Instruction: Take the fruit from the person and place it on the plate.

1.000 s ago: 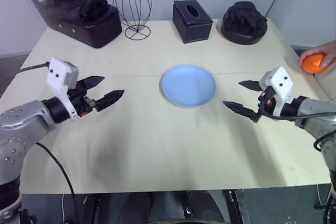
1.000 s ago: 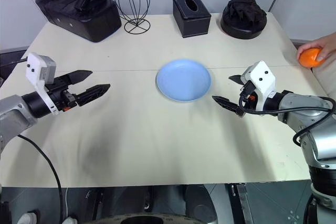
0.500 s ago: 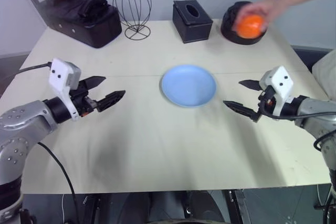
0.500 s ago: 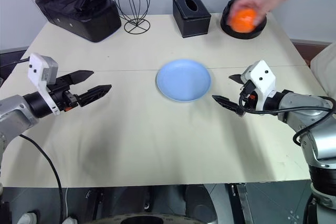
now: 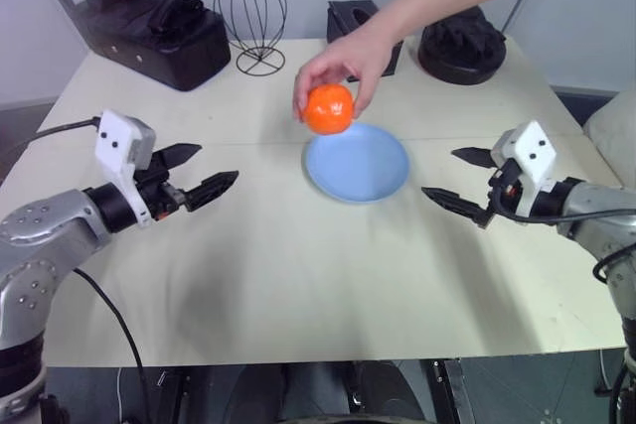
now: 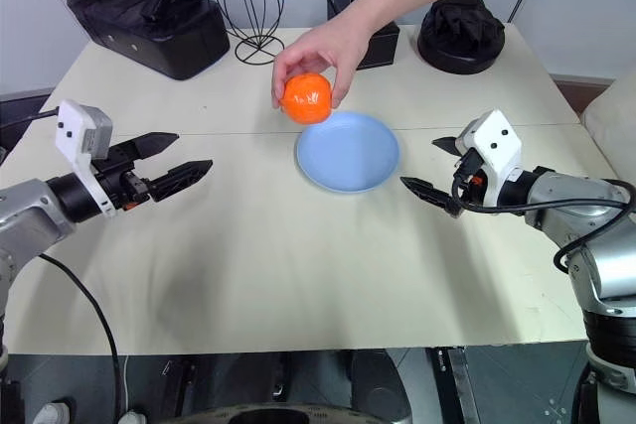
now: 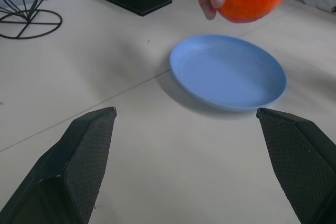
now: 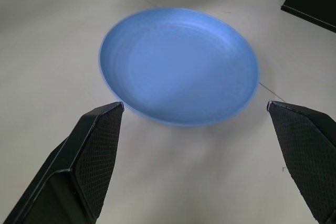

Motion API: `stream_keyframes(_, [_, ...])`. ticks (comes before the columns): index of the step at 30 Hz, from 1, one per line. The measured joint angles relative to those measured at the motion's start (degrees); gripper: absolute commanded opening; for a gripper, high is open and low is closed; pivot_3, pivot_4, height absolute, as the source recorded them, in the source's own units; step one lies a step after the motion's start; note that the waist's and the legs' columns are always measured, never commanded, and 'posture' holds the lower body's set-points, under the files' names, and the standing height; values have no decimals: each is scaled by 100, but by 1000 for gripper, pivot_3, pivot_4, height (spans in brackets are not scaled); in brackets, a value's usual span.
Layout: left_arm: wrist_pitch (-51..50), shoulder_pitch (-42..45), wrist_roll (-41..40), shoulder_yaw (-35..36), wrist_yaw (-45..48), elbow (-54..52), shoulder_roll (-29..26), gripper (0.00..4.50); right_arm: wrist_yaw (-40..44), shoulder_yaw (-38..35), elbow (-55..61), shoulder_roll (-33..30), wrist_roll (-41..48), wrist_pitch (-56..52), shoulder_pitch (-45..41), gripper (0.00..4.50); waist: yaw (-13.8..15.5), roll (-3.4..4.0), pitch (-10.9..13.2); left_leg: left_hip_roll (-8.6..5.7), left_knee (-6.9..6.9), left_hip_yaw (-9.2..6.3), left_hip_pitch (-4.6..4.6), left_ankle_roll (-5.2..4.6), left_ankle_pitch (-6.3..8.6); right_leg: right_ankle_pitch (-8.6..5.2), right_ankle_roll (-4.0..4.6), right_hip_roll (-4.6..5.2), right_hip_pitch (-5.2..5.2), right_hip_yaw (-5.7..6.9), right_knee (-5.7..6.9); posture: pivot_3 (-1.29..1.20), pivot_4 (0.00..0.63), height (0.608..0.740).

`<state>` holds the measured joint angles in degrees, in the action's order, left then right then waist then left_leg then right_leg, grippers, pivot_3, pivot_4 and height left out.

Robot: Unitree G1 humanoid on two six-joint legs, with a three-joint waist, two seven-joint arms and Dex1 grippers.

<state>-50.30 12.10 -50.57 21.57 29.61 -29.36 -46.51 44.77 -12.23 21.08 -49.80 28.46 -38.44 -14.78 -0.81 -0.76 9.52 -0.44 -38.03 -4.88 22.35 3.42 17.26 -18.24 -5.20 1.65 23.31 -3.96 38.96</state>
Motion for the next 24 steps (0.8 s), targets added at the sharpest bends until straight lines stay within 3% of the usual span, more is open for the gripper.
stream_keyframes(4, [7,23,10,-34,-42,-9,78,4462,-385,-79,82,603,547,-485,-327,4500,-26,0,0,2,0,-1,-1,0,0,0,0,-2,1,-1,3,0,150,740])
stream_keyframes(7, [10,35,14,-49,-74,-13,135,4462,-1042,-432,138,1209,1492,-1329,-752,4500,-17,0,0,3,-1,-2,0,0,0,0,0,-2,1,-1,4,0,150,740])
stream_keyframes(13, [15,55,45,-50,-97,-19,156,4462,-3762,-1229,-359,2473,4395,-2705,-1459,4500,-11,0,0,0,-1,-1,1,0,0,0,1,0,2,0,5,0,150,740])
stream_keyframes(17, [14,61,52,-50,-101,-20,155,4462,-5408,-928,-504,2991,5767,-2669,-1335,4500,-37,1,0,1,0,1,3,0,0,0,0,-2,6,-1,6,0,150,740])
stream_keyframes(24, [5,136,51,-48,-109,-37,147,4462,-6713,-308,-616,3518,6705,-1900,-1504,4500,-102,3,0,3,0,0,3,0,0,0,0,-6,7,0,7,0,150,740])
